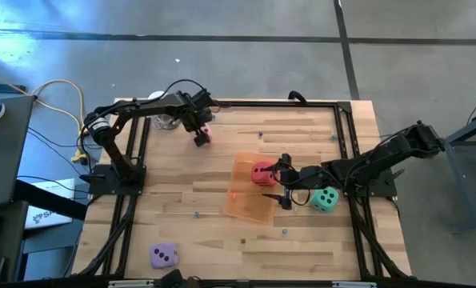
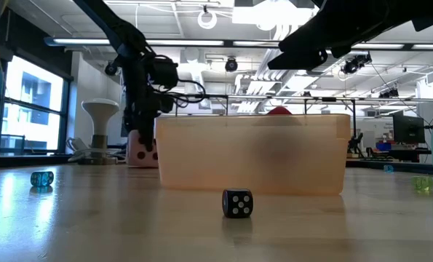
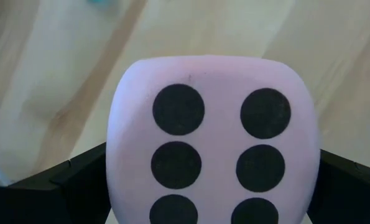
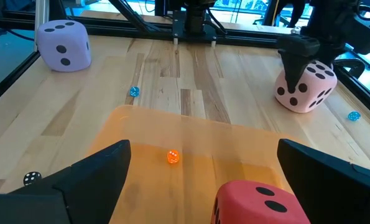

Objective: Pick & Place Dice
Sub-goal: Put the large pink die into the orange bin

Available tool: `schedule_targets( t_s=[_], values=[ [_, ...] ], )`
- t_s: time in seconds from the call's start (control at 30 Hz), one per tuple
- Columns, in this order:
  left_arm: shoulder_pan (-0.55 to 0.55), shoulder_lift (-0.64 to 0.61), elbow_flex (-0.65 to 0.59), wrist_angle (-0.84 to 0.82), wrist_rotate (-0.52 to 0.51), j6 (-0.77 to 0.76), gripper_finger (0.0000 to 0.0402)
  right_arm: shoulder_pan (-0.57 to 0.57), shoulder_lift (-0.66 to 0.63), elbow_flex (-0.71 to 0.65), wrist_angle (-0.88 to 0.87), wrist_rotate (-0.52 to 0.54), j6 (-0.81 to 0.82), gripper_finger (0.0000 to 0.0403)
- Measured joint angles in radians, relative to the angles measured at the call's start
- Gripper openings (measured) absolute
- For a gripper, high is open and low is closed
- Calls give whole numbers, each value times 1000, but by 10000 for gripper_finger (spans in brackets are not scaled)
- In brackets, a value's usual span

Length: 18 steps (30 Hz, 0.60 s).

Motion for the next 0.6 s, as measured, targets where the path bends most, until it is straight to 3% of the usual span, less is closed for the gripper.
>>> schedule_targets(
  t_s=[0.23,0.6],
  values=[
    [-1,0,0,11,156,35,399,0,0,0,0,0,0,397],
    [-24,-1,0,47,249,46,399,0,0,0,0,0,0,397]
  ],
)
